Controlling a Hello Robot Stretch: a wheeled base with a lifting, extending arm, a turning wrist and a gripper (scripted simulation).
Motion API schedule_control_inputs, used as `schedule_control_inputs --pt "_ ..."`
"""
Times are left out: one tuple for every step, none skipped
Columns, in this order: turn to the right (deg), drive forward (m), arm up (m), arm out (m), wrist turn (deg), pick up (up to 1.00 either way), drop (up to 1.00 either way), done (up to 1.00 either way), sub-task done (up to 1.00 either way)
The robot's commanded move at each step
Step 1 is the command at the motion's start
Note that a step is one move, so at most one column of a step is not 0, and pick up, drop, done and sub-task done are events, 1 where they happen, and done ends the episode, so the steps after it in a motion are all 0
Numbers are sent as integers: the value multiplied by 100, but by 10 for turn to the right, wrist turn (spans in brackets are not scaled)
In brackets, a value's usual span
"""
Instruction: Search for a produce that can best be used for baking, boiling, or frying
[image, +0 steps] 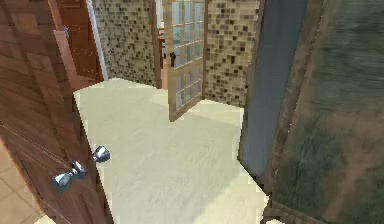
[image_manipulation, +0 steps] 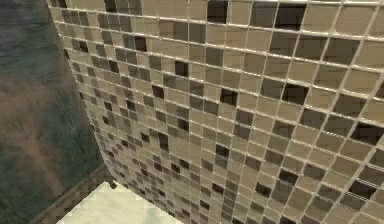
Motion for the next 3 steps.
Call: schedule_control_inputs --pt "0 25 0 0 0 0 0 0 0" --pt "450 0 0 0 0 0 0 0 0" --pt "120 0 0 0 0 0 0 0 0"
